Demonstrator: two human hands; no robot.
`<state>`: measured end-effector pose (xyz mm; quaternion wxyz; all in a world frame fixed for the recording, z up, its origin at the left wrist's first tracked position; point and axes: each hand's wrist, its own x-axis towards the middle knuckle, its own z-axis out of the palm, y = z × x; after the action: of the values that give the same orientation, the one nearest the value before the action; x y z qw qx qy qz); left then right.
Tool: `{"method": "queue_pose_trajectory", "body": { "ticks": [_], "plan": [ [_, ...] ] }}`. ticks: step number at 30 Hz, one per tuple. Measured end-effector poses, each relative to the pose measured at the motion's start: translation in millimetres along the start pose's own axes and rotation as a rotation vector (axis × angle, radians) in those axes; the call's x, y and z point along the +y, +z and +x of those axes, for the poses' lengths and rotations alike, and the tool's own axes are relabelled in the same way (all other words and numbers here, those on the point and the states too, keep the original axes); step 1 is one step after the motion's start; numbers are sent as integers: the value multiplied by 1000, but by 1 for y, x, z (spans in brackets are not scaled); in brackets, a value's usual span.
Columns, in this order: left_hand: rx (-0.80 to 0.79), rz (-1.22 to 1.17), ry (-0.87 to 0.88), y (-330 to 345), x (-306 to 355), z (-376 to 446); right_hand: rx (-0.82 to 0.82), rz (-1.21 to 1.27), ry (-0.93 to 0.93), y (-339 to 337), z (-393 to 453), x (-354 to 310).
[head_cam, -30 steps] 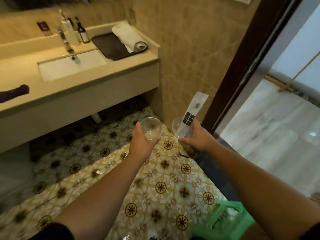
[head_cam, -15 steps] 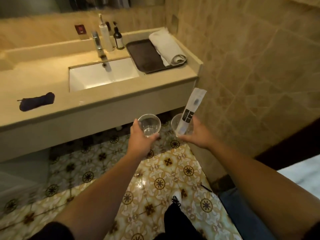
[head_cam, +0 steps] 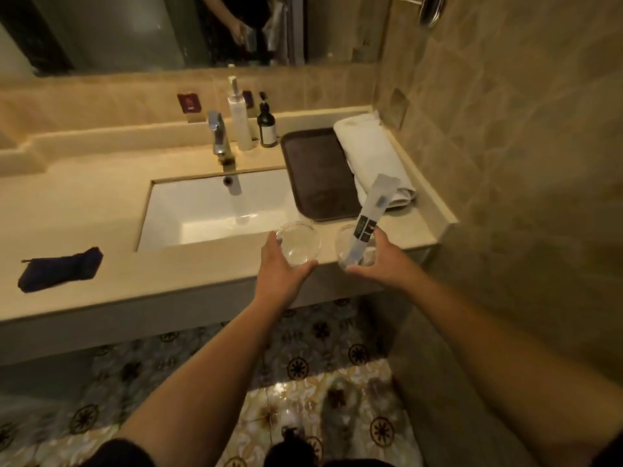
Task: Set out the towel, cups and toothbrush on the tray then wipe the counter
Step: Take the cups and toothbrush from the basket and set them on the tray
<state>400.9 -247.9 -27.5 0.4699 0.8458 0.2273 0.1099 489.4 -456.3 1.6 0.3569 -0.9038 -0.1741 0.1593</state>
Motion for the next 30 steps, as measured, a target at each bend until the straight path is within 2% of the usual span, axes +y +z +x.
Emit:
{"method": "queue_pose_trajectory", "body": {
  "ticks": [5, 14, 22, 30],
  "plan": [
    [12, 7, -19, 20, -10, 109, 25, -75, -5, -7, 101, 1],
    [-61, -72, -32, 46, 7, 308, 46, 41, 35, -43, 273, -12],
    [-52, -53, -75, 76, 12, 411, 25, 71, -12, -68, 394, -14],
    [-38, -65, -136, 100, 2, 470, -98, 75, -58, -63, 492, 3]
  ]
}}
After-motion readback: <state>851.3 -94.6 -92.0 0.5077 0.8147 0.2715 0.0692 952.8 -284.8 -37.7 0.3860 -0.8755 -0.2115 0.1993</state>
